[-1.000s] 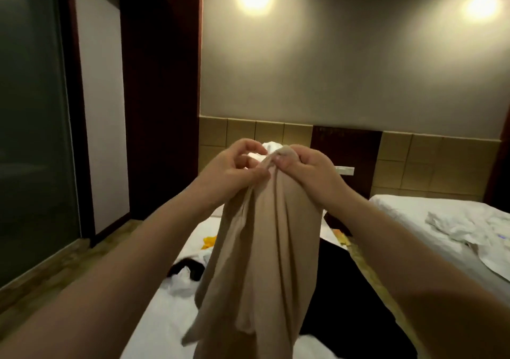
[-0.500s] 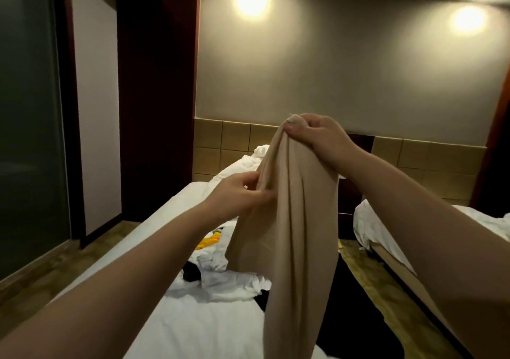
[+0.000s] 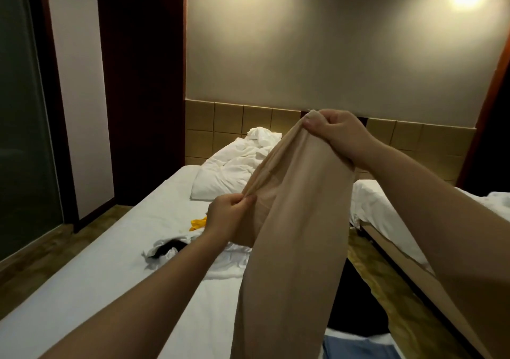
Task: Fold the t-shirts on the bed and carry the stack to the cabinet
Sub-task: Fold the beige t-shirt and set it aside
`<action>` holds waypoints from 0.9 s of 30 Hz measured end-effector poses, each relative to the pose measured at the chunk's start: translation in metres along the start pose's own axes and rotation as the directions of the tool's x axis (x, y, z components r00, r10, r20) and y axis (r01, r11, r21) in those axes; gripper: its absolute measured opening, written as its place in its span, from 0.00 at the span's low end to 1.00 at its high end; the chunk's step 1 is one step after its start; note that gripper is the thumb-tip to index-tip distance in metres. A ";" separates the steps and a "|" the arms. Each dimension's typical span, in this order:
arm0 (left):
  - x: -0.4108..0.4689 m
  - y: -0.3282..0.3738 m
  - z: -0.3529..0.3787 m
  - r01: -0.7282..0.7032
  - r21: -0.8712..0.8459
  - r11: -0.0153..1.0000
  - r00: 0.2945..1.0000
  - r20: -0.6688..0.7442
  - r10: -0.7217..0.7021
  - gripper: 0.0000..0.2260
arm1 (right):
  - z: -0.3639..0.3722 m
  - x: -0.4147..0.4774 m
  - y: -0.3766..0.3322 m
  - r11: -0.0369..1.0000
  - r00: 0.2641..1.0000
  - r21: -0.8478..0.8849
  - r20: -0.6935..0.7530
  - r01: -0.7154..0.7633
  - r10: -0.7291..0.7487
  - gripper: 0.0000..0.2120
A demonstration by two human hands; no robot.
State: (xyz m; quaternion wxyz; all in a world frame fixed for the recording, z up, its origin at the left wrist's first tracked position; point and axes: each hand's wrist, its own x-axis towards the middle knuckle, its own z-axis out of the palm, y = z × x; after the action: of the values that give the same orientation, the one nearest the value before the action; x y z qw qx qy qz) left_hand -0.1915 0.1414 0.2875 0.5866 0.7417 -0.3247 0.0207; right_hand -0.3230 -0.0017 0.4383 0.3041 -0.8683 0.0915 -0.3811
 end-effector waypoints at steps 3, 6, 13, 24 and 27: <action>0.013 0.004 -0.021 -0.022 -0.085 0.996 0.999 0.021 0.024 0.12 | -0.014 -0.006 0.007 0.996 1.000 -0.093 0.021 -0.010 0.012 0.08; 0.031 0.020 -0.050 -0.116 -0.106 0.988 0.990 0.072 0.124 0.14 | -0.030 -0.014 0.012 0.959 0.957 -0.228 0.198 -0.166 0.213 0.06; 0.049 0.053 -0.068 -0.251 0.095 0.963 0.951 0.210 0.227 0.05 | -0.039 -0.024 0.020 0.875 0.836 -0.383 0.340 -0.295 0.431 0.14; 0.060 0.065 -0.084 -0.363 0.402 0.841 0.927 0.063 0.370 0.13 | -0.018 -0.024 0.025 0.931 0.999 -0.364 0.051 0.018 0.000 0.11; 0.056 0.069 -0.086 -0.334 0.492 0.804 0.925 0.007 0.380 0.09 | -0.019 -0.025 0.013 0.945 0.992 -0.324 0.100 -0.043 0.079 0.09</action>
State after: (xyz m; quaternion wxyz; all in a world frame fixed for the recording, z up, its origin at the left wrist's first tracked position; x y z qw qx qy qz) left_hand -0.1524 0.1852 0.3968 0.3820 0.7883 -0.4154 0.2450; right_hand -0.3536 -0.0114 0.4251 0.1751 -0.9229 0.1618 -0.3025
